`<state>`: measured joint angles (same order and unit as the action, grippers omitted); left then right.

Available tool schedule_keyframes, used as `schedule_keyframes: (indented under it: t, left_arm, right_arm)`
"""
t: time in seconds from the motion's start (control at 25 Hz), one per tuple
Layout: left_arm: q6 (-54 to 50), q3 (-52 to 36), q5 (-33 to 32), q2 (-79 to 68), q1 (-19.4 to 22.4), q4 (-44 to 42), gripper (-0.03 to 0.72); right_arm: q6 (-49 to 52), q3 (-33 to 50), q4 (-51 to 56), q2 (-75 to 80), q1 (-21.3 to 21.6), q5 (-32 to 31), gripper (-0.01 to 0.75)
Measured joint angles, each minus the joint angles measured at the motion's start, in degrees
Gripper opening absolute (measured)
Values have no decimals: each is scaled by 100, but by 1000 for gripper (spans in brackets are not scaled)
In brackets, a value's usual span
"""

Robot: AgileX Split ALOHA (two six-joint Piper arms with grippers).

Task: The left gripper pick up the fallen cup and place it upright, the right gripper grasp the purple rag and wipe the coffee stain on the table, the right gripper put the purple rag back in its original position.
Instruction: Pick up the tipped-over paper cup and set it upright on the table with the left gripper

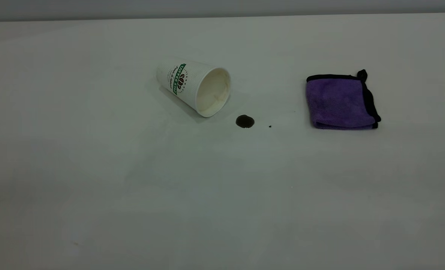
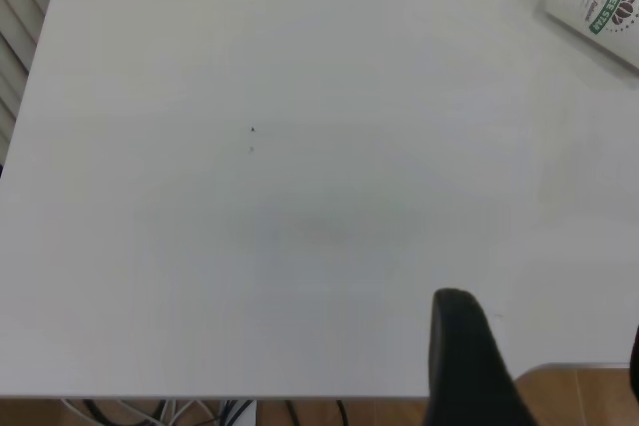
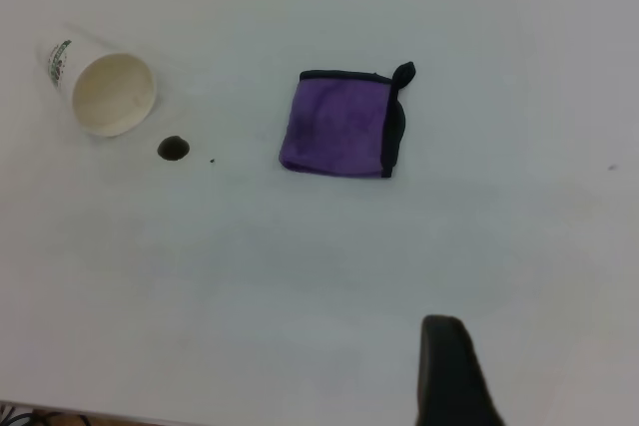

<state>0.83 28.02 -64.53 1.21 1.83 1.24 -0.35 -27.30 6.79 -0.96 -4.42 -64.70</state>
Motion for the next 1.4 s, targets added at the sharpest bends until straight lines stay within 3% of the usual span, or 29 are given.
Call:
schedule_keyframes:
  t: [0.2,0.44,0.64,0.84,1.08,1.24,1.4]
  left_arm:
    - [0,0,0,-169,0,0,471]
    - [54,52,141,-1412,0,24,537]
    - [381,439,1015,-2670,0,373,542]
    - [1212,578,2071,-4101,0,1402,542]
    - [2323,791,2911,-5828,-14,2540,542]
    - [2619,1024,3288,-6820,-350,2649,542]
    - [2660,1260,3815,-7672,-1158,2617,542]
  right_arm:
    - [0,0,0,0,0,0,487]
    - [0,0,0,0,0,0,487]
    - [0,0,0,0,0,0,487]
    - [0,0,0,0,0,0,487]
    - [0,0,5,0,0,0,487]
    - [0,0,5,0,0,0,487]
    - [0,0,5,0,0,0,487]
